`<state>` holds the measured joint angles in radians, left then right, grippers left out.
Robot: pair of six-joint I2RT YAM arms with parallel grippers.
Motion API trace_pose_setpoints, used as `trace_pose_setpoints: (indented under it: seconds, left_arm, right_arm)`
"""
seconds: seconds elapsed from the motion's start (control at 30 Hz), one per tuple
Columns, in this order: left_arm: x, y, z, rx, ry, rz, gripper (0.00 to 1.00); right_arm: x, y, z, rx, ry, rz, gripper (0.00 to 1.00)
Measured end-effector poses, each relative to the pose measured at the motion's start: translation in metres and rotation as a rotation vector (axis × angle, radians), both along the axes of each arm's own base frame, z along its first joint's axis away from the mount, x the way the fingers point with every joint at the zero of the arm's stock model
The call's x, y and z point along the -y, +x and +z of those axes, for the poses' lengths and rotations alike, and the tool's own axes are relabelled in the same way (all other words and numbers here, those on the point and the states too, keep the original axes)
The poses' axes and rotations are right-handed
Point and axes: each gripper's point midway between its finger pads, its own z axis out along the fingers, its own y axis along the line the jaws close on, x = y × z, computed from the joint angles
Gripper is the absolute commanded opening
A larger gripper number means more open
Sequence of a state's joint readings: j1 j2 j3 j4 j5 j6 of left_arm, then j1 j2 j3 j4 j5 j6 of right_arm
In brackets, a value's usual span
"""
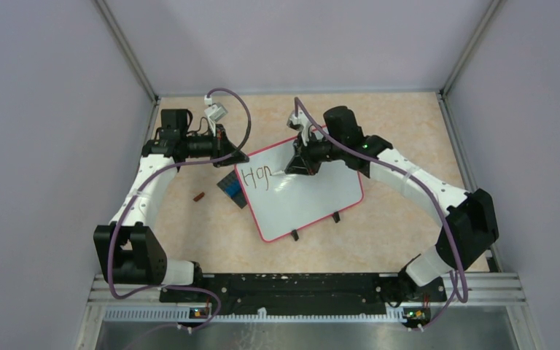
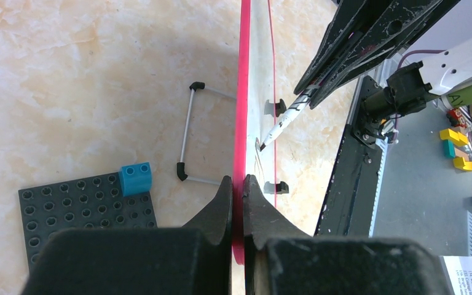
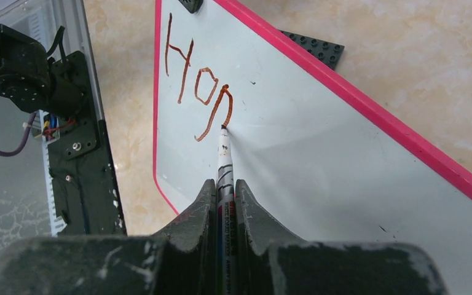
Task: Write a sentence on the whiteboard
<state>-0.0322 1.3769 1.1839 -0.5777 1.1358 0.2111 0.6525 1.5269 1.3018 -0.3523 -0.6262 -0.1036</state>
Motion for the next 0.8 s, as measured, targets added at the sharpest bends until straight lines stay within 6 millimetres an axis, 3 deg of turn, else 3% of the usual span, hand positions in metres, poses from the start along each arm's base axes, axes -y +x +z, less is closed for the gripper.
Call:
trace_pose_setpoints:
  seconds: [0.4,0.8]
  left_arm:
    - [0.0,-0.0001,0.0,0.0,0.0,0.0,0.0]
    - [0.0004,-0.0007,0.0005,-0.001,-0.004,-0.003,0.0]
  right_arm:
    - [-0.0092,-0.0081,-0.0027,0.0,-0.002,0.026,0.0]
    - [-0.005,-0.0098,0.005,0.009,0.011,0.023,0.0]
